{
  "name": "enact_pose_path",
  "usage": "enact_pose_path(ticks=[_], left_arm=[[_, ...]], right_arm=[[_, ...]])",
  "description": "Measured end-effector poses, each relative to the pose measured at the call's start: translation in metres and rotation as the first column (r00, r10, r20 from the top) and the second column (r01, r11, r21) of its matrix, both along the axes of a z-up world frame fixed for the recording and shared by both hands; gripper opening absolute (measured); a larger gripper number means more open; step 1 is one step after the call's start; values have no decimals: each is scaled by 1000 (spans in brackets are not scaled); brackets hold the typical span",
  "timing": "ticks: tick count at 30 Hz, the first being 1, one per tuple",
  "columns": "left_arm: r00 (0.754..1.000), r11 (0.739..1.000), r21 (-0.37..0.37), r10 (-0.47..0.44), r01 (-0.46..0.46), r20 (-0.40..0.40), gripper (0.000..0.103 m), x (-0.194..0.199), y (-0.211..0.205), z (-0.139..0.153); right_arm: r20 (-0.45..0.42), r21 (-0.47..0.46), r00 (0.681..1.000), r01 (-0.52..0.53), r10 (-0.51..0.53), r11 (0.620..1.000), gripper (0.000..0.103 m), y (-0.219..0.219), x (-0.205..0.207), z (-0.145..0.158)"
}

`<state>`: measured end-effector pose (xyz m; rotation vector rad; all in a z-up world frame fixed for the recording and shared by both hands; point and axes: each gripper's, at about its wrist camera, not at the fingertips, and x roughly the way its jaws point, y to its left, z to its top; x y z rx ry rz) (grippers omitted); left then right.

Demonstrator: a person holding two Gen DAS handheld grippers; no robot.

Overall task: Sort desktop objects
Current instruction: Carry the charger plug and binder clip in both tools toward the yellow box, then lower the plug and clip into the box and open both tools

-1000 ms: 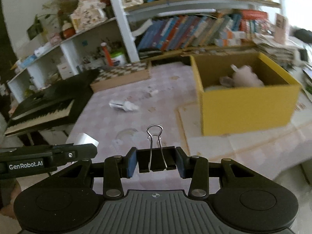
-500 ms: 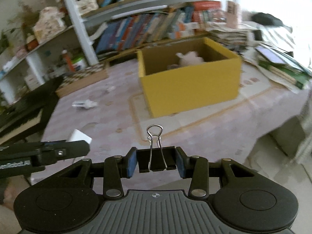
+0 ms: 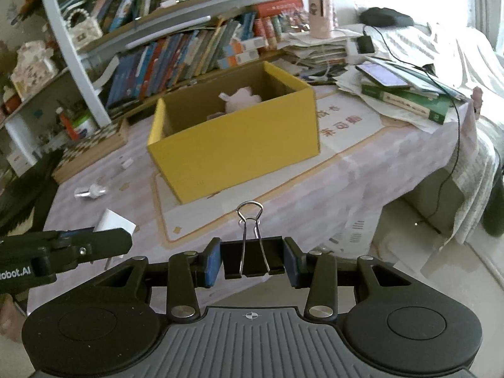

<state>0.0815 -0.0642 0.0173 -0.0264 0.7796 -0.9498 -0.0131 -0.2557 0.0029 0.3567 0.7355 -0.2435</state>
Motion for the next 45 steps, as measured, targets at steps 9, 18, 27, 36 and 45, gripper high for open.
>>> enact_pose_path(ticks=[9, 18, 27, 36, 45], left_arm=[[1000, 1000, 27, -3, 4, -8, 23, 9, -49, -3], [998, 1000, 12, 8, -9, 60, 23, 27, -113, 10], [968, 982, 32, 179, -187, 174, 23, 80, -145, 32], [927, 934, 136, 296, -331, 230, 23, 142, -159, 26], [933, 896, 281, 294, -345, 210, 23, 180, -172, -11]], right_arm=[[-12, 23, 1000, -12, 13, 1000, 41, -46, 11, -7], [6, 9, 998, -57, 57, 998, 41, -104, 41, 0], [126, -74, 963, -230, 238, 970, 41, -138, 114, 30], [146, -215, 862, -452, 486, 866, 41, -134, 202, 44], [-41, -295, 736, -655, 676, 695, 41, -111, 263, 18]])
